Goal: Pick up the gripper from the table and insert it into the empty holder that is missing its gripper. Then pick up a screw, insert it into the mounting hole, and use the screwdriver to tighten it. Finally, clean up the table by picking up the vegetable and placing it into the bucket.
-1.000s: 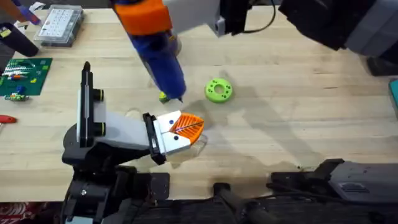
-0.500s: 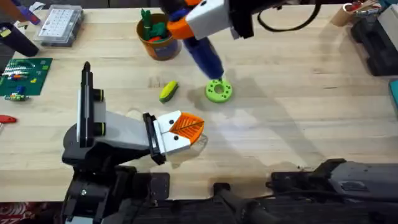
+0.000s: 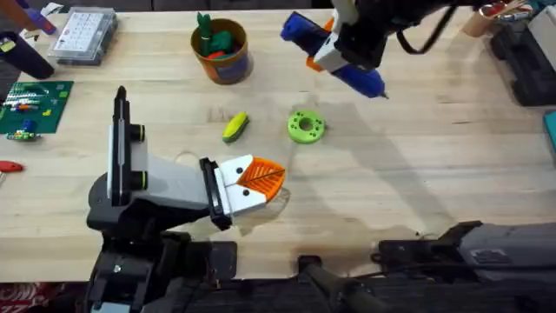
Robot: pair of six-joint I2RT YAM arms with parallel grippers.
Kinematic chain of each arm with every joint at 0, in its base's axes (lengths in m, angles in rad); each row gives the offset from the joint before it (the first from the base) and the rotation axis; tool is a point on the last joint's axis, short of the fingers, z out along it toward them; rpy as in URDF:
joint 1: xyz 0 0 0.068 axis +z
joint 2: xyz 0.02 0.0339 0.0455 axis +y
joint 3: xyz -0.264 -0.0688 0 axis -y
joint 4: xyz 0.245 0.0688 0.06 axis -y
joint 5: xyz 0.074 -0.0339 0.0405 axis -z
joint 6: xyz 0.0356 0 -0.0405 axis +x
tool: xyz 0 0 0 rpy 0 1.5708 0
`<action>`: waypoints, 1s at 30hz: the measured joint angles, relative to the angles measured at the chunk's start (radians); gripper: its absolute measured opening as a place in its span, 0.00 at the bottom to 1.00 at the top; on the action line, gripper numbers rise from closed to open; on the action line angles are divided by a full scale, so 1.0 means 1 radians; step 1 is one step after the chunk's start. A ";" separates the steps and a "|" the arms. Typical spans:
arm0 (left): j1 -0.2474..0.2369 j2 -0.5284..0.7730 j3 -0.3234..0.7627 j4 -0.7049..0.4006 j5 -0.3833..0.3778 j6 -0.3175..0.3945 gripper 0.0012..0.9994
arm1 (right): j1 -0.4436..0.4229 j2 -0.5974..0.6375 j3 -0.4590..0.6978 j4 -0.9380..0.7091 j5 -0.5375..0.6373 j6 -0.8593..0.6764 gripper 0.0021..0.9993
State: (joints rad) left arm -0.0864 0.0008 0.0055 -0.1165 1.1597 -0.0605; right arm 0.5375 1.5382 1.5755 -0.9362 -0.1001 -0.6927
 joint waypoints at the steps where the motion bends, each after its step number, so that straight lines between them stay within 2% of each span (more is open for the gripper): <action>1: 0.000 0.000 0.000 0.000 0.000 0.000 0.02 | -0.012 0.021 0.000 0.001 0.016 -0.008 0.05; 14: 0.000 0.000 0.000 0.000 0.000 0.000 0.02 | -0.181 0.349 0.001 0.015 0.082 -0.041 0.04; 19: 0.000 0.000 0.000 0.000 0.000 0.000 0.02 | -0.230 0.424 0.001 0.049 0.082 -0.054 0.04; 23: 0.000 0.000 0.000 0.000 0.000 0.000 0.02 | -0.261 0.474 0.001 0.061 0.085 -0.124 0.04; 30: 0.000 0.000 0.000 0.000 0.000 0.000 0.00 | -0.271 0.524 0.001 0.061 0.108 -0.226 0.04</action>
State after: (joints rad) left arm -0.0864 0.0006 0.0055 -0.1162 1.1597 -0.0607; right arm 0.2668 2.0623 1.5764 -0.8755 0.0075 -0.9186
